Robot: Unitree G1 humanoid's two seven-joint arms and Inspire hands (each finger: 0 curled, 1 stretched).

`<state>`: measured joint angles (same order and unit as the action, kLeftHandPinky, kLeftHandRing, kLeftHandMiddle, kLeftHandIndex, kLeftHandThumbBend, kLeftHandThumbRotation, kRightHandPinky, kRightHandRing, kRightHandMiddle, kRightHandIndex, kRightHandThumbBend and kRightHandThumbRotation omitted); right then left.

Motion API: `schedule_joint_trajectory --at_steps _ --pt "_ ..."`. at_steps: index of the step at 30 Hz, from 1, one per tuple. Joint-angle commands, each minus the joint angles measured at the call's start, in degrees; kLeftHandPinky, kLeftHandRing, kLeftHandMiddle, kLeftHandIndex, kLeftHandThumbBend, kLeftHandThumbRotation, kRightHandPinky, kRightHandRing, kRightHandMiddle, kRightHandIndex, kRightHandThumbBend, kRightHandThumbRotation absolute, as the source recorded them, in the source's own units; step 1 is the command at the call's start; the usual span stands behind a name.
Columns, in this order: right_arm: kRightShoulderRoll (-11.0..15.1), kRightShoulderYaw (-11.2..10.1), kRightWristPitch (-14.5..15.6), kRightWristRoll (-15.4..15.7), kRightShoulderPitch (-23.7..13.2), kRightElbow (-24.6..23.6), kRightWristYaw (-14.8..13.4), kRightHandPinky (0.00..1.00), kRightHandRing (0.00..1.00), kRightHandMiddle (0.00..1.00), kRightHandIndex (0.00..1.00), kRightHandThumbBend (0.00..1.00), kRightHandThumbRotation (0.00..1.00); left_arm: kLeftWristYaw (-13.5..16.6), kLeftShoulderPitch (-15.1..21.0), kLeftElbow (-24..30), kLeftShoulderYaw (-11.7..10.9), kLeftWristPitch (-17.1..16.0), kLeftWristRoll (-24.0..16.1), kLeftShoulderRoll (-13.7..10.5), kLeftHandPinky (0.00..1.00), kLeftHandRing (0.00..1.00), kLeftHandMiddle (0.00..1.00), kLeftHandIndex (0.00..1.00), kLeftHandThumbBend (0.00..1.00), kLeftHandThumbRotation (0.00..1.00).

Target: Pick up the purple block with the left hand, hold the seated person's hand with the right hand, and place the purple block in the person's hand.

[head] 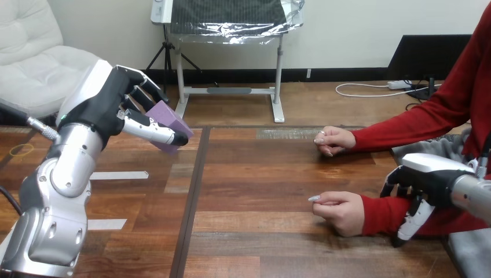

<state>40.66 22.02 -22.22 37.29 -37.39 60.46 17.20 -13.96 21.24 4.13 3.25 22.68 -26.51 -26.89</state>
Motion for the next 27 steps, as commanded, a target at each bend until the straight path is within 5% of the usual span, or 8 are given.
schedule_joint_trajectory --at_steps 1,13,27 --pt "-1.8 1.7 -1.5 0.9 -2.0 1.3 -1.7 0.21 0.29 0.4 0.55 0.98 0.11 1.0 2.7 0.8 -1.6 -2.1 0.4 -1.6 0.28 0.34 0.41 0.42 0.79 0.0" --pt "-2.0 2.2 -4.4 1.1 -1.9 2.7 -4.6 0.17 0.25 0.35 0.43 0.94 0.09 0.9 2.8 0.9 -1.7 -1.9 0.5 -1.4 0.28 0.34 0.41 0.42 0.79 0.0" --pt "-2.1 2.3 -4.8 1.5 -2.0 2.9 -6.2 0.21 0.28 0.37 0.42 0.89 0.11 1.0 2.9 1.0 -1.5 -1.3 0.2 -1.2 0.27 0.34 0.41 0.42 0.79 0.0"
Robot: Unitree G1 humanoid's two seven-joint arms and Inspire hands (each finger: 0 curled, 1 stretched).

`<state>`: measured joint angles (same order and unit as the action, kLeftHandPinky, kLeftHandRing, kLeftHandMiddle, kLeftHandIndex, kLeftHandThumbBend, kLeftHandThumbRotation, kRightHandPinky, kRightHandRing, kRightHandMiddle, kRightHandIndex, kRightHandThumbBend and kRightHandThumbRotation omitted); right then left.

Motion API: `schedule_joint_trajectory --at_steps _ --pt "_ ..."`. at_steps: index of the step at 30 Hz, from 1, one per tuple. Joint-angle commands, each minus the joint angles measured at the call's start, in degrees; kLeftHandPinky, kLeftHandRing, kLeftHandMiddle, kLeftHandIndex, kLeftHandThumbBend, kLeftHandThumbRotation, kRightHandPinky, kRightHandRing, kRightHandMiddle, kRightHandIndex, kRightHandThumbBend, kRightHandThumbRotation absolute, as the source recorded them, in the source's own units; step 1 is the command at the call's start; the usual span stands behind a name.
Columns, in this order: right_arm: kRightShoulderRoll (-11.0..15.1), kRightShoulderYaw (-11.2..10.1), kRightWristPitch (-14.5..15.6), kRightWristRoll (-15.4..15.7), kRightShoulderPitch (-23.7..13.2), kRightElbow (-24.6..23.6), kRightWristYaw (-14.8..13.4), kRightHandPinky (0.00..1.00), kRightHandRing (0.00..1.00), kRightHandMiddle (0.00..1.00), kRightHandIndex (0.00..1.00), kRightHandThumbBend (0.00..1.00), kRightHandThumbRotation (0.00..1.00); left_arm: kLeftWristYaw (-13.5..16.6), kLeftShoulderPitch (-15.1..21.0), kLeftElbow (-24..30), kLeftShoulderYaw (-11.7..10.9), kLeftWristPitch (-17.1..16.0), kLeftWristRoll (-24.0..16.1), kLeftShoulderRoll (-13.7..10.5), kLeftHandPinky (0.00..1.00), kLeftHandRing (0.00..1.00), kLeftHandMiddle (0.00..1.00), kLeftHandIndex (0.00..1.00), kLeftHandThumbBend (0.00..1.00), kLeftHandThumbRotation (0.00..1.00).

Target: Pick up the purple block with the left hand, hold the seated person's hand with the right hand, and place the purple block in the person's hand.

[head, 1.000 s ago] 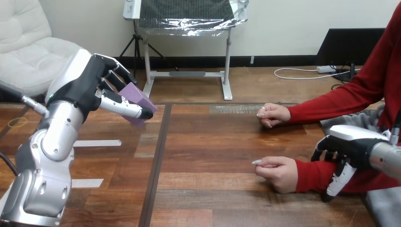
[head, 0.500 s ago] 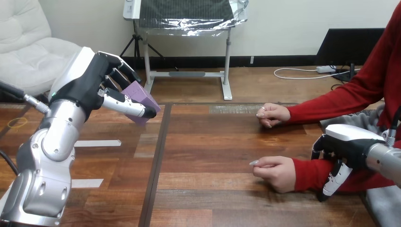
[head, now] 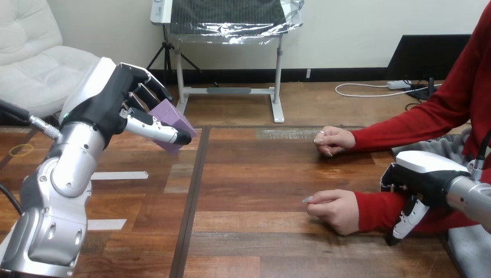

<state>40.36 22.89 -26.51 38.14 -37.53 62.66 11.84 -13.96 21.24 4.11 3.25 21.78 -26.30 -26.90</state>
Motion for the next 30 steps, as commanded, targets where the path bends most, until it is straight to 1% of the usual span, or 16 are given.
schedule_joint_trajectory --at_steps 1,6,9,10,14,17,20,21,26,30 --pt "-1.8 1.4 -0.6 0.5 -1.9 0.7 -1.0 0.21 0.29 0.37 0.42 0.88 0.11 1.0 2.9 1.0 -1.5 -0.5 0.0 -1.2 0.27 0.34 0.41 0.42 0.79 0.0" --pt "-1.7 0.5 -2.0 -0.6 -1.4 0.5 -1.8 0.23 0.3 0.38 0.42 0.87 0.12 1.2 2.9 0.6 -1.5 -0.9 0.3 -1.0 0.27 0.34 0.41 0.42 0.79 0.0" --pt "-1.6 -0.1 -3.2 -1.4 -1.1 0.5 -2.7 0.22 0.28 0.36 0.4 0.86 0.11 1.5 2.9 0.2 -1.5 -1.2 0.4 -0.8 0.27 0.34 0.41 0.42 0.79 0.0" --pt "-1.5 -0.3 -3.5 -1.6 -1.1 0.6 -3.0 0.2 0.26 0.34 0.37 0.86 0.11 1.6 2.9 0.1 -1.5 -1.3 0.5 -0.8 0.27 0.33 0.4 0.42 0.79 0.0" --pt "-1.4 -0.7 -4.8 -2.1 -1.0 0.9 -4.5 0.17 0.22 0.3 0.33 0.86 0.1 2.1 2.9 -0.6 -1.6 -1.9 0.9 -0.4 0.26 0.33 0.4 0.42 0.79 0.0" --pt "-1.3 -1.1 -6.6 -2.4 -0.9 1.2 -5.9 0.16 0.2 0.28 0.31 0.86 0.1 3.0 3.0 -1.4 -1.7 -2.3 1.5 0.1 0.26 0.33 0.4 0.42 0.79 0.0" --pt "-1.1 -1.3 -7.9 -2.8 -0.9 1.4 -7.2 0.15 0.19 0.26 0.28 0.86 0.1 4.3 3.2 -2.8 -1.7 -3.2 2.1 0.8 0.25 0.33 0.4 0.42 0.79 0.0" --pt "-1.1 -1.6 -8.2 -3.1 -0.9 1.4 -7.4 0.14 0.19 0.25 0.28 0.86 0.1 5.0 3.2 -3.6 -1.9 -4.1 2.6 1.2 0.25 0.33 0.4 0.42 0.79 0.0" --pt "-0.9 -2.4 -9.5 -4.2 -1.0 1.4 -7.4 0.14 0.18 0.25 0.27 0.84 0.1 7.4 3.4 -6.7 -2.2 -7.3 4.4 2.2 0.25 0.32 0.39 0.42 0.77 0.0" --pt "-0.7 -3.1 -10.6 -5.2 -1.0 0.9 -7.7 0.17 0.2 0.26 0.27 0.84 0.11 8.4 3.9 -9.4 -2.0 -8.8 5.5 2.8 0.25 0.31 0.39 0.42 0.76 0.0"
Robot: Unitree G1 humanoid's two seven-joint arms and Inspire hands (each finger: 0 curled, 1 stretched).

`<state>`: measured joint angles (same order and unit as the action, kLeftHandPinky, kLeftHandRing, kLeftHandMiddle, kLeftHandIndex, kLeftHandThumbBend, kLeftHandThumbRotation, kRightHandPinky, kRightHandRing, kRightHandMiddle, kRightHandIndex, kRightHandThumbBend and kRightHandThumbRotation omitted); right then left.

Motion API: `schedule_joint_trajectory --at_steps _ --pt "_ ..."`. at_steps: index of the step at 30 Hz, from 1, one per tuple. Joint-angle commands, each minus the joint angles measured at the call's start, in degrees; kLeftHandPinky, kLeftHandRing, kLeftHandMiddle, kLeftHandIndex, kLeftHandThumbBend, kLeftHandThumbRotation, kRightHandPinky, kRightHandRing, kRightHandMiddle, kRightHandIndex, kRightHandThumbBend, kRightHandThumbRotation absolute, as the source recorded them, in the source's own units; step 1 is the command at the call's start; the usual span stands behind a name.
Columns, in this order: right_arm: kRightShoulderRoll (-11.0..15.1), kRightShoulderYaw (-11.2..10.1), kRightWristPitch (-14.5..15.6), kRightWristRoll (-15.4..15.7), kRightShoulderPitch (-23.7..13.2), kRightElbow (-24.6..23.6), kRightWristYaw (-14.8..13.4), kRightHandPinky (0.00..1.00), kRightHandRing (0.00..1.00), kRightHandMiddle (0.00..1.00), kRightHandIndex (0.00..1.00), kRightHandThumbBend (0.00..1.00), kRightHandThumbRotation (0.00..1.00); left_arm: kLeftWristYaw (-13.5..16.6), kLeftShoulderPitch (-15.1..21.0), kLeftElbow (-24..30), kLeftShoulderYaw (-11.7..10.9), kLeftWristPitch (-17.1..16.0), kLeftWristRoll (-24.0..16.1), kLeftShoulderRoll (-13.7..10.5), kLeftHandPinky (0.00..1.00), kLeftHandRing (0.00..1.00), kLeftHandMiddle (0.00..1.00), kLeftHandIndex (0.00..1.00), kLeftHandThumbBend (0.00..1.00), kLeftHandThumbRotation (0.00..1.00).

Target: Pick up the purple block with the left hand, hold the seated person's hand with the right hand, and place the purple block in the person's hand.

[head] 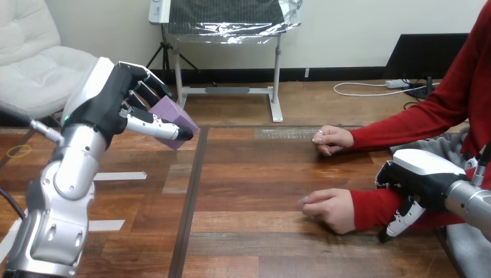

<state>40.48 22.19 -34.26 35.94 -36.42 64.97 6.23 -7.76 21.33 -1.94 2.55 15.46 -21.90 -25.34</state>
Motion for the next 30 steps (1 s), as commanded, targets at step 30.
schedule_joint_trajectory --at_steps 30 --pt "-1.1 -5.3 -8.2 -8.3 -1.4 -4.8 -2.9 0.2 0.21 0.26 0.26 0.84 0.18 3.8 9.0 -19.0 1.1 -9.1 3.5 5.3 0.28 0.34 0.4 0.42 0.79 0.0"
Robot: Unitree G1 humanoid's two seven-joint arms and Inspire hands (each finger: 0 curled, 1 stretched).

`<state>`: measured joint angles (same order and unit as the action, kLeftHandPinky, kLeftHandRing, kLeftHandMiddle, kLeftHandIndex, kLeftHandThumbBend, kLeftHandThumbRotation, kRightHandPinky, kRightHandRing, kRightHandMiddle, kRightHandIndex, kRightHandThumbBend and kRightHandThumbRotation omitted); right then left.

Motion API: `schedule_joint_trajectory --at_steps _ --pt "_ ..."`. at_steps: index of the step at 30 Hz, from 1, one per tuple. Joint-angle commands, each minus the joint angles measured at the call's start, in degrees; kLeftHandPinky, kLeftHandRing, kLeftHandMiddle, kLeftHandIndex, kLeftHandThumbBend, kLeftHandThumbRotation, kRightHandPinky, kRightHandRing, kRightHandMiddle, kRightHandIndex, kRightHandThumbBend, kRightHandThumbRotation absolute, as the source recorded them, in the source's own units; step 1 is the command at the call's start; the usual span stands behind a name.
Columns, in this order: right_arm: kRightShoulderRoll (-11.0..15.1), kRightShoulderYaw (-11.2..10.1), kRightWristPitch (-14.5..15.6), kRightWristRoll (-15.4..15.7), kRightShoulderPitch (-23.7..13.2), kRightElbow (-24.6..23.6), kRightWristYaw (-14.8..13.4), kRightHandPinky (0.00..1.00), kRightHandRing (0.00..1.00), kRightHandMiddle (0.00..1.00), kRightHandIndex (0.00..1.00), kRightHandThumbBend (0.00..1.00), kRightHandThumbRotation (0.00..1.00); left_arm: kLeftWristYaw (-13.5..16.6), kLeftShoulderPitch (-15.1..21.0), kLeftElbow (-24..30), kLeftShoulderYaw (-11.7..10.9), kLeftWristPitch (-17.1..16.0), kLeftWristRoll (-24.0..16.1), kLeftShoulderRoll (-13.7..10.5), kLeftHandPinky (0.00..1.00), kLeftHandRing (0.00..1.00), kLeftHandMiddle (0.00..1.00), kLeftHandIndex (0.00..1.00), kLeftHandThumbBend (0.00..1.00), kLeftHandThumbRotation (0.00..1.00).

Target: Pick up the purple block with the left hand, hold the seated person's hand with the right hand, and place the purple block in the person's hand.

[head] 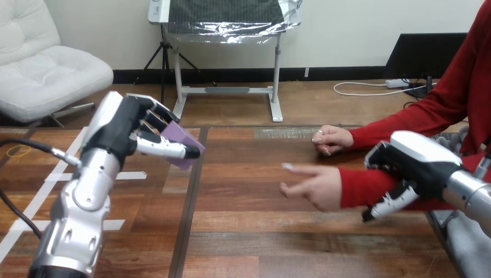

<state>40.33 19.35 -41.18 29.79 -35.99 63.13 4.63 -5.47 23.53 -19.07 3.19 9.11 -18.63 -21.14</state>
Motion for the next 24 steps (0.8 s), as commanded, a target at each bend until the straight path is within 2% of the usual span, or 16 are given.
schedule_joint_trajectory --at_steps 1,17,24 --pt "-1.0 -2.5 -1.3 -2.3 -1.8 -3.2 -1.2 0.2 0.21 0.26 0.26 0.84 0.19 1.5 6.9 -2.2 0.5 -3.0 0.4 1.3 0.28 0.34 0.4 0.42 0.79 0.0" --pt "-2.1 -2.8 -2.4 -5.4 -1.2 -6.2 -0.4 0.17 0.19 0.23 0.24 0.85 0.2 2.2 8.9 -6.4 0.9 -4.5 1.3 5.1 0.28 0.33 0.4 0.42 0.78 0.0" --pt "-2.7 -2.8 -1.2 -6.4 -1.1 -8.2 0.7 0.21 0.22 0.26 0.26 0.85 0.22 2.6 10.0 -7.2 1.2 -3.9 1.0 6.7 0.28 0.33 0.4 0.42 0.78 0.0"
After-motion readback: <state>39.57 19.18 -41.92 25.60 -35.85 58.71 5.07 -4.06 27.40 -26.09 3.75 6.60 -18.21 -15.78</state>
